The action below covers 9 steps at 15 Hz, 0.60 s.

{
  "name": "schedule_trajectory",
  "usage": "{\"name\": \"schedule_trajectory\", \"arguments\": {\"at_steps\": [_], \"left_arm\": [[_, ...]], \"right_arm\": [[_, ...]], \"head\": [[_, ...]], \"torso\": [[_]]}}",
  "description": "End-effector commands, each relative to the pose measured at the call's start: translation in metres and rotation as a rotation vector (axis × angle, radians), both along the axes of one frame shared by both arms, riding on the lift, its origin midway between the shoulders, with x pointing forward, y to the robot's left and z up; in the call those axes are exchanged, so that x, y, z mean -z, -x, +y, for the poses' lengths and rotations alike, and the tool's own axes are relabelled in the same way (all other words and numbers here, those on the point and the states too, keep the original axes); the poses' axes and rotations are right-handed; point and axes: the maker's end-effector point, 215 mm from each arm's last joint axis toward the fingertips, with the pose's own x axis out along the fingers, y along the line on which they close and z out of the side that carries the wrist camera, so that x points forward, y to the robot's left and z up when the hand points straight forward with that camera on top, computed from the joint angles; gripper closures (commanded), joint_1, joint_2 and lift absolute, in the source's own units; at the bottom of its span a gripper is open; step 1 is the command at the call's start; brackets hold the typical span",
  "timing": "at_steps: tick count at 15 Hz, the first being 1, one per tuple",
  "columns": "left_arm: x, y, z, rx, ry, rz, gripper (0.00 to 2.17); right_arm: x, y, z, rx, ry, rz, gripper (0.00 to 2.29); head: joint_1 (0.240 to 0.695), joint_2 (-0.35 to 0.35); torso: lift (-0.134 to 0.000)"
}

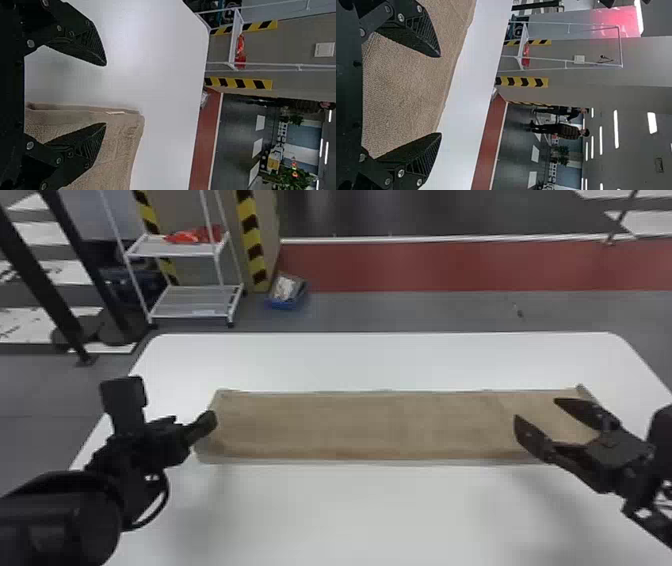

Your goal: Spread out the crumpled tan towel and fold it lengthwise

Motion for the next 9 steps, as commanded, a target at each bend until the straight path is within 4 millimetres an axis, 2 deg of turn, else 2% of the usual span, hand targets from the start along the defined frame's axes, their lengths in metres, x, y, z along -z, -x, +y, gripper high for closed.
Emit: {"name": "schedule_trajectory", "arguments": {"at_steps": [1,2,7,9], "left_arm": [[0.006,-0.005,0.003,-0.001,-0.011,0.014,0.42],[0.012,-0.004,0.006,0.0,-0.02,0.025,0.41],[0.011,-0.003,0.005,0.007,-0.034,0.031,0.41],[0.012,-0.003,0.004,0.01,-0.034,0.032,0.41]], "right_arm": [[0.003,0.002,-0.003,0.004,0.003,0.006,0.21],[0.003,0.002,-0.004,0.004,0.003,0.007,0.21],[0.007,-0.002,-0.009,0.012,-0.001,0.015,0.21],[0.0,-0.021,-0.032,0.039,0.003,0.012,0.21]], "head": [[0.695,0.056],[0.695,0.055],[0.695,0.057],[0.695,0.055]], "torso": [[-0.124],[-0.124],[-0.124],[-0.124]]}}
